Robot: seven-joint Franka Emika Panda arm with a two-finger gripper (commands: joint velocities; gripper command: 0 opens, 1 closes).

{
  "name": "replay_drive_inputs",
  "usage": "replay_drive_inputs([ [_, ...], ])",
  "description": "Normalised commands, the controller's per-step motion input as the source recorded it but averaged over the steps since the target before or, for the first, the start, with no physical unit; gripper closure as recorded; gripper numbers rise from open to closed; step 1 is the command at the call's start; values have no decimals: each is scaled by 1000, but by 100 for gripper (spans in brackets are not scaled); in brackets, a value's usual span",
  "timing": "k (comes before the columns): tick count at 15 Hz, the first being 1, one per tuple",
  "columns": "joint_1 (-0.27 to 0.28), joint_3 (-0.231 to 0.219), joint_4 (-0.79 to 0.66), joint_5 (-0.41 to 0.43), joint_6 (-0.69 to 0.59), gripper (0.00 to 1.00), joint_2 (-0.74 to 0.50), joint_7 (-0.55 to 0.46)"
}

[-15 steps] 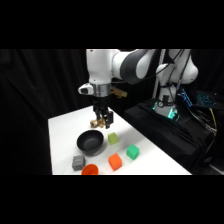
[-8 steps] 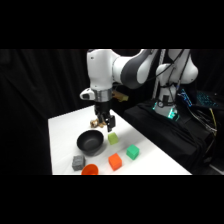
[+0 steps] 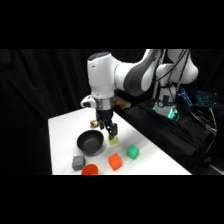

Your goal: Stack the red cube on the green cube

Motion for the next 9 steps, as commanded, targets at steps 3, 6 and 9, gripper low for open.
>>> replay_drive_inputs([
  [3, 82, 23, 244, 21, 92, 0, 222, 154],
  [6, 93, 25, 236, 19, 80, 0, 220, 138],
  [9, 93, 17, 201, 21, 75, 0, 194, 136],
])
